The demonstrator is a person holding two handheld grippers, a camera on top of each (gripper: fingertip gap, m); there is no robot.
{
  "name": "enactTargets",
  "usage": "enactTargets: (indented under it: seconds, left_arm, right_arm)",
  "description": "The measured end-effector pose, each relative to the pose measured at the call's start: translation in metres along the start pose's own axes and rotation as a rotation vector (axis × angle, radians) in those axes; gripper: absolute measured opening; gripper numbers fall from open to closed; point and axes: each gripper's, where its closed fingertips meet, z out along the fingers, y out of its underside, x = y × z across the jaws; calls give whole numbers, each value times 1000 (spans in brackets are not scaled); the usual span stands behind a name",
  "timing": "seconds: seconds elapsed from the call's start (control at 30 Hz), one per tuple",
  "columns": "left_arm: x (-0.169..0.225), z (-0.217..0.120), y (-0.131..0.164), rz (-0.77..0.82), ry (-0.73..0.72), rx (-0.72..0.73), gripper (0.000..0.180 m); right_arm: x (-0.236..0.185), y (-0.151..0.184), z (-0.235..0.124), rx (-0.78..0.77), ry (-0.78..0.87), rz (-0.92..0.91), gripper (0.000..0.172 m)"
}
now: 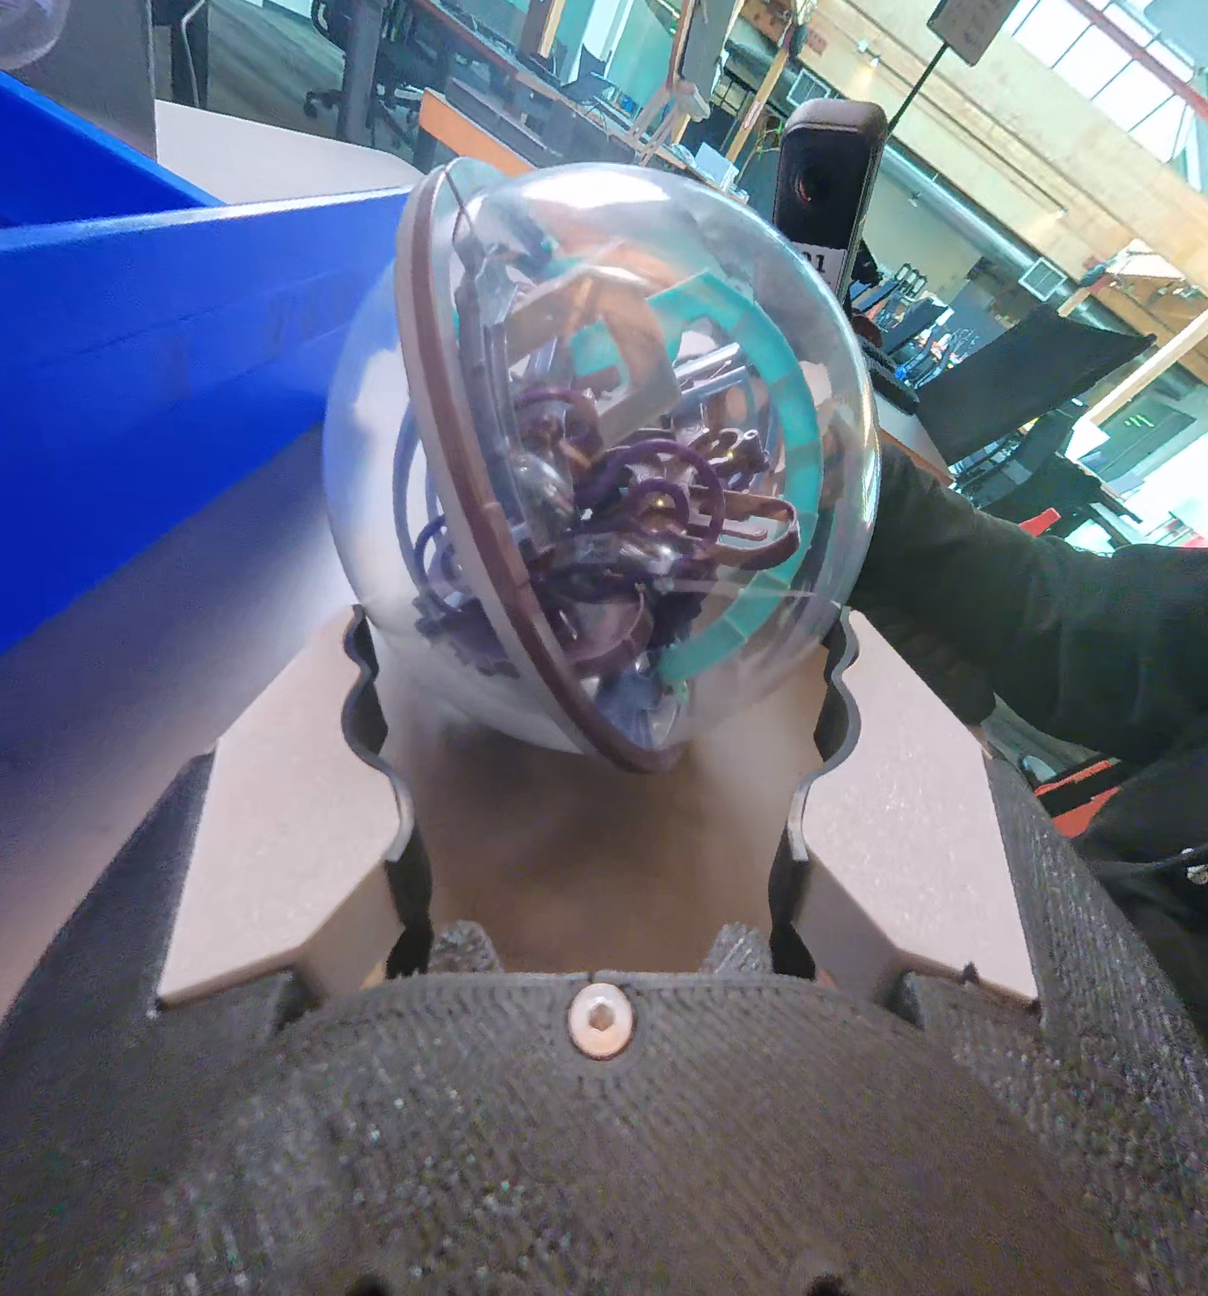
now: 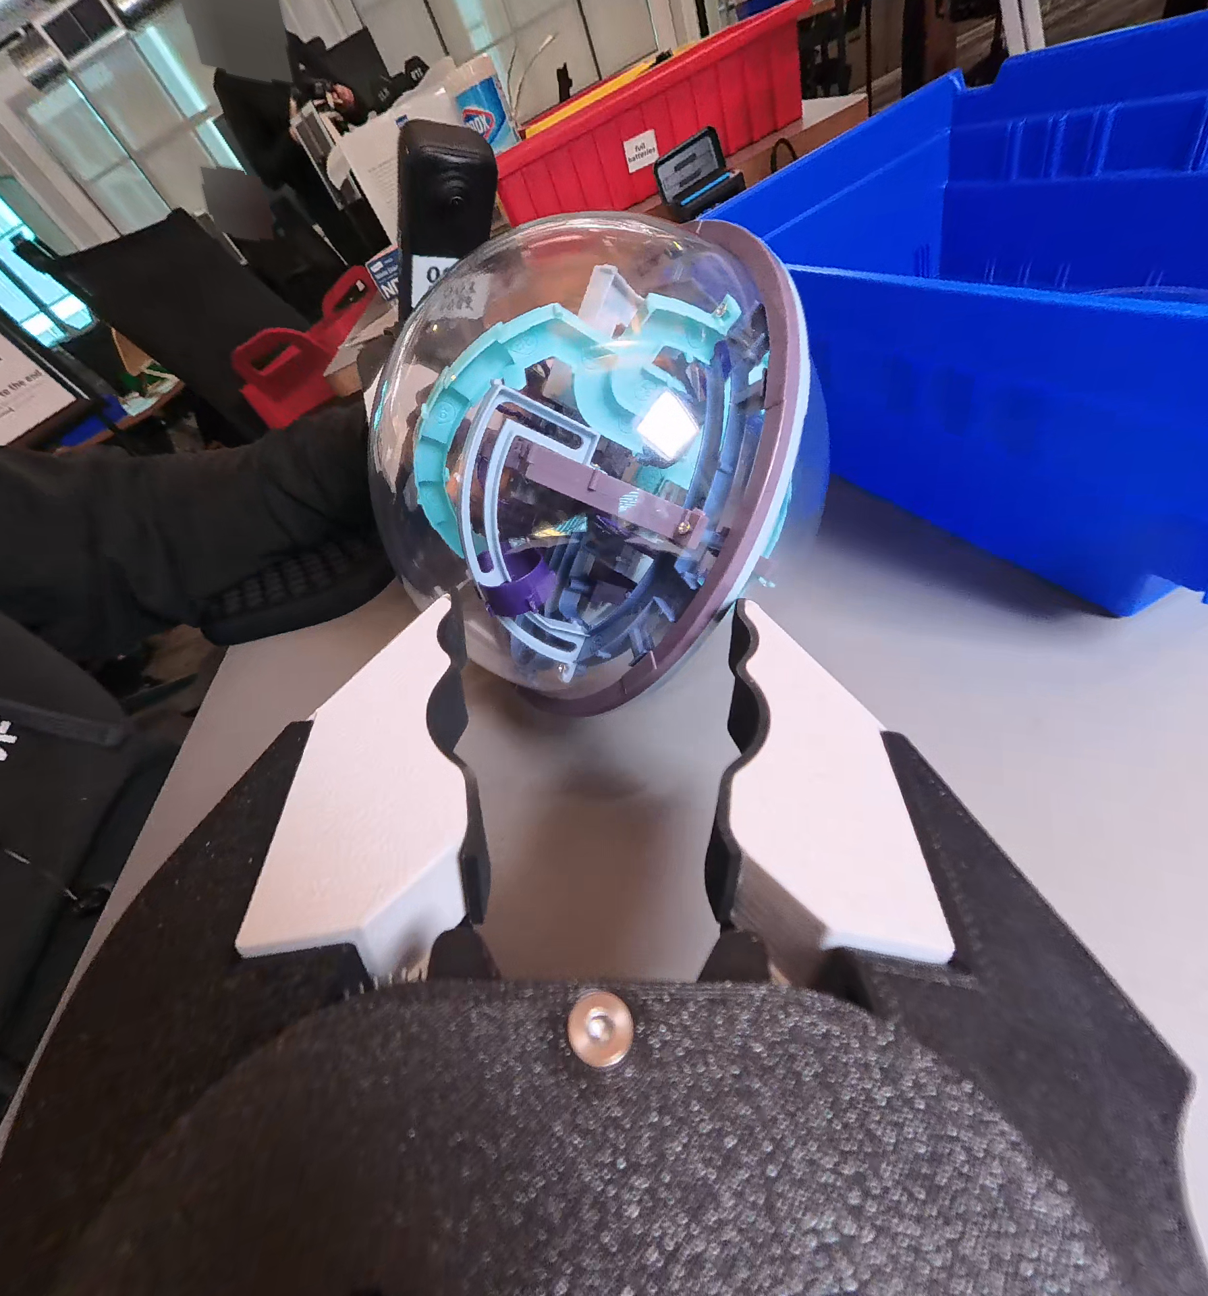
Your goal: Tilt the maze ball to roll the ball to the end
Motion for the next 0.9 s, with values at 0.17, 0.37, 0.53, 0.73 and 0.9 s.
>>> enactTargets:
  seconds: [0.17, 0.37, 0.53, 0.73, 0.9]
  left_arm:
    - [1, -1, -3, -30, -16, 12, 126]
    - [3, -6, -16, 13, -76, 56, 125]
    - [1, -12, -28, -69, -77, 123, 124]
    - [0, -17, -29, -75, -56, 143, 124]
    - [10, -17, -38, 24, -72, 181, 124]
  right_arm:
    - [1, 4, 1, -16, -10, 37, 74]
    - [0, 25, 10, -116, -27, 89, 75]
    - [-9, 45, 21, -229, -41, 54, 72]
    - [-14, 47, 25, -238, -56, 45, 73]
    - [-17, 47, 27, -229, -68, 44, 72]
